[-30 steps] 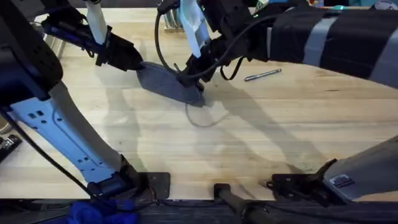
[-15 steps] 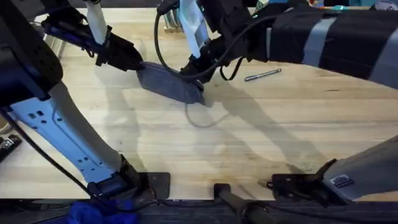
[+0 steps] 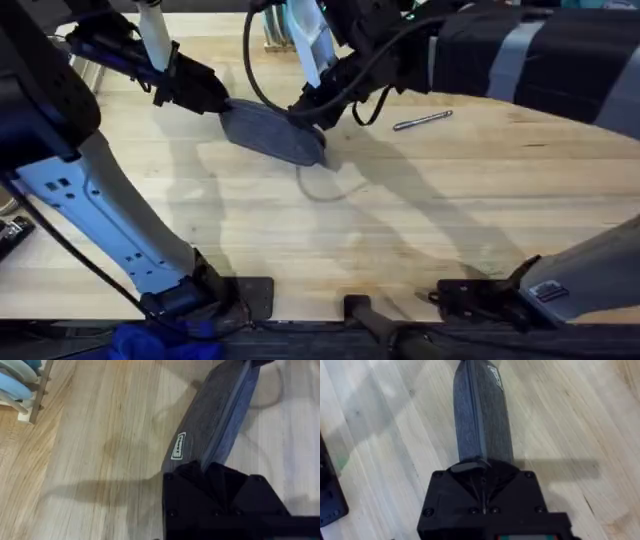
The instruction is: Unzip the bag, pick up the pens from the table one at a time and place them inside, then zip the bag closed.
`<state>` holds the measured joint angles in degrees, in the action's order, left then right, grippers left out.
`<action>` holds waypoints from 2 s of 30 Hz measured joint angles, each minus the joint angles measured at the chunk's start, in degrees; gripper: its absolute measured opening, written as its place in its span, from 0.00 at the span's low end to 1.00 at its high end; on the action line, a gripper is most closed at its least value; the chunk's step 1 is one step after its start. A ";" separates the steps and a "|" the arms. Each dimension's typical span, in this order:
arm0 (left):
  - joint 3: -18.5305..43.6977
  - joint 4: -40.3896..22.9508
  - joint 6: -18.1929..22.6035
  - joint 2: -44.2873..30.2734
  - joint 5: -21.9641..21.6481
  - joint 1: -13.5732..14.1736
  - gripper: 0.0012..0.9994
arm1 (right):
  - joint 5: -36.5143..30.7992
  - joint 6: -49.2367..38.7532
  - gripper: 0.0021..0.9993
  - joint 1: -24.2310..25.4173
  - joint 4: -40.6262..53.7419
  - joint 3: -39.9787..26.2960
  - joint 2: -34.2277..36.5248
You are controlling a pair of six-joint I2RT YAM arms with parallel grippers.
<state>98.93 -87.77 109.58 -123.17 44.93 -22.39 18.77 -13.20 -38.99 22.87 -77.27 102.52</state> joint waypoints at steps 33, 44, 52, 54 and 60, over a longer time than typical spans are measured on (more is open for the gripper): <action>-0.02 -0.09 0.02 0.02 -0.15 -0.13 0.04 | -0.98 1.87 0.03 -2.86 -7.33 -2.81 3.64; -0.02 -0.06 0.02 0.02 -0.13 -0.13 0.04 | -0.82 3.07 0.03 -3.20 -10.62 -2.89 4.11; -0.02 -0.18 0.02 0.01 -0.17 -0.13 0.04 | -0.82 3.78 0.03 -4.43 -12.50 -2.89 4.59; 0.00 -0.31 0.02 0.00 -0.20 -0.13 0.04 | -0.95 3.79 0.03 -4.83 -13.15 -2.89 4.71; -0.01 -0.48 0.02 0.00 -0.22 -0.13 0.04 | -0.95 4.62 0.03 -5.04 -15.66 -3.19 6.42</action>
<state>98.92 -88.25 109.60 -123.17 44.71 -22.52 17.82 -8.59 -44.03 7.20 -80.46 108.94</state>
